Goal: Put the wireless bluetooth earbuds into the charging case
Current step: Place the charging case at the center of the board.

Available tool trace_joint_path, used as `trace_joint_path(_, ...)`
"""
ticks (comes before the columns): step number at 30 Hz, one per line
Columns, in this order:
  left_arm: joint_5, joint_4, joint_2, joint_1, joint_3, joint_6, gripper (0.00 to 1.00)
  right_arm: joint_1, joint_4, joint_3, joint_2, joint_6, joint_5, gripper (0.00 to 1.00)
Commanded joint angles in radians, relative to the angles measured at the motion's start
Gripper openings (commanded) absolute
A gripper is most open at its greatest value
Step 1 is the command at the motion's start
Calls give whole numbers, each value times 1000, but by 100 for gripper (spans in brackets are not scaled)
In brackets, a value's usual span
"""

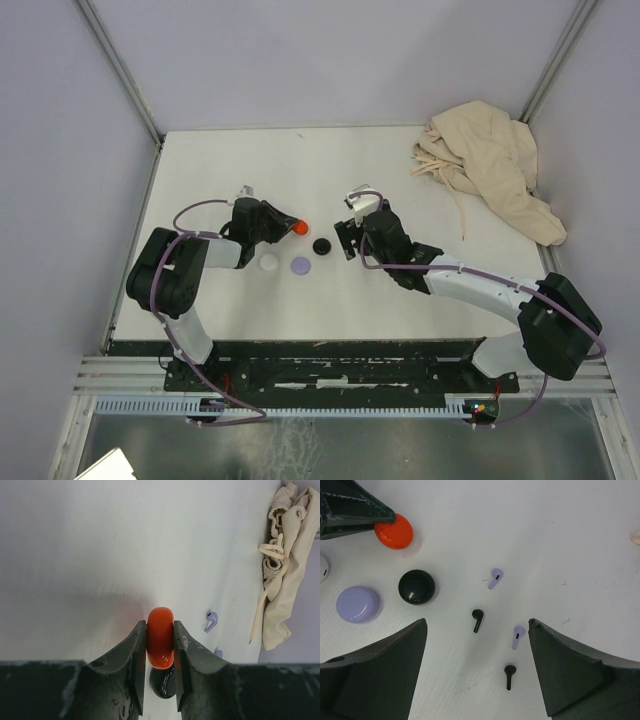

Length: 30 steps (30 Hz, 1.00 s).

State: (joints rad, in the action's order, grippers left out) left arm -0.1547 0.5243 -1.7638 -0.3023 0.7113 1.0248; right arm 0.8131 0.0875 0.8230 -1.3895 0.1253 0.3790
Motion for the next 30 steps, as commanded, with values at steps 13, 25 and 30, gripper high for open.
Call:
trace_joint_path(13, 33, 46, -6, 27, 9, -70, 3, -5, -32, 126, -111, 61, -137, 89)
trace_joint_path(25, 27, 39, -7, 47, -6, -91, 16, -3, -251, 374, -337, 135, -238, 83)
trace_joint_path(30, 14, 28, -6, 60, -8, -97, 34, -3, -314, 454, -417, 152, -239, 83)
